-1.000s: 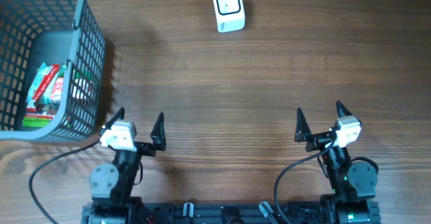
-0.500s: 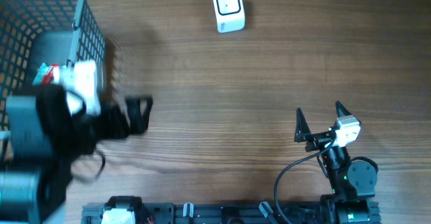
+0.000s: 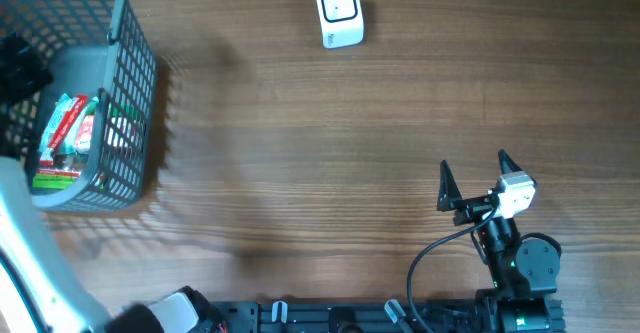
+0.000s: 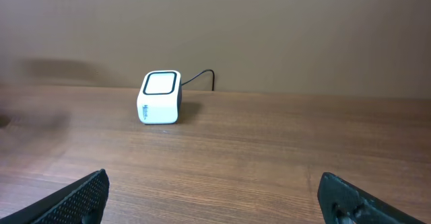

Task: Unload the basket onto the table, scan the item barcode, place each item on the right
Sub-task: 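Reach the left gripper into the basket toward the green-lidded jar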

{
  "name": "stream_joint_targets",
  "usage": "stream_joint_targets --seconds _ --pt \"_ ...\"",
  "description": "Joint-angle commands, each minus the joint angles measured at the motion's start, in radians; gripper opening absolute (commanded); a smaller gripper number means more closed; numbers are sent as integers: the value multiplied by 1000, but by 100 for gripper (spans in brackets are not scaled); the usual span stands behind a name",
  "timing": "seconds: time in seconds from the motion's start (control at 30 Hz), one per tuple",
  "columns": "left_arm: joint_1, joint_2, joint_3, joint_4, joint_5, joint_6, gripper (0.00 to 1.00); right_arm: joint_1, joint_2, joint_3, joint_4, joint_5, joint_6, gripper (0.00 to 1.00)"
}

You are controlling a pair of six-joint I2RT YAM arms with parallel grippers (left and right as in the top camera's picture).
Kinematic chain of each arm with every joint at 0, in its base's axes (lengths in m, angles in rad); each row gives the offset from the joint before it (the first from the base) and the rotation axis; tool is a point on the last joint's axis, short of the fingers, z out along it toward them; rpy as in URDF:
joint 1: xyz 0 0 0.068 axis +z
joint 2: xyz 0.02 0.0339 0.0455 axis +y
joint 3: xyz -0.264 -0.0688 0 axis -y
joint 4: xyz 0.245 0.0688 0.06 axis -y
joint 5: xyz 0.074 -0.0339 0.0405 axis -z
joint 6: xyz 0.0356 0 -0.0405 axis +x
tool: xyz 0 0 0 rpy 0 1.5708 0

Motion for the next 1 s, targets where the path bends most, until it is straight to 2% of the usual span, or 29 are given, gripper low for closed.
stream_joint_targets --seconds 0.0,0.1,0.13,0.17,0.23,0.33,0.53,0.83,0.97 --pt "80 144 20 -41 141 253 93 -7 -3 -1 5 6 -8 100" --pt "86 254 20 -67 178 292 92 -7 -3 -1 5 6 -8 100" --pt "86 277 20 -70 200 318 88 -7 -3 -1 5 6 -8 100" --pt "85 307 20 -76 240 349 80 -7 -3 -1 5 6 -8 100" --pt "85 362 20 -93 300 401 73 -7 -3 -1 5 6 -8 100" --pt "82 434 13 -113 373 423 76 -7 -3 -1 5 6 -8 100" --pt "58 508 -80 -95 431 603 77 -7 -3 -1 5 6 -9 100" --pt "56 531 -275 81 428 602 82 -7 -3 -1 5 6 -8 100" --pt "50 559 -285 108 431 601 71 -7 -3 -1 5 6 -8 100"
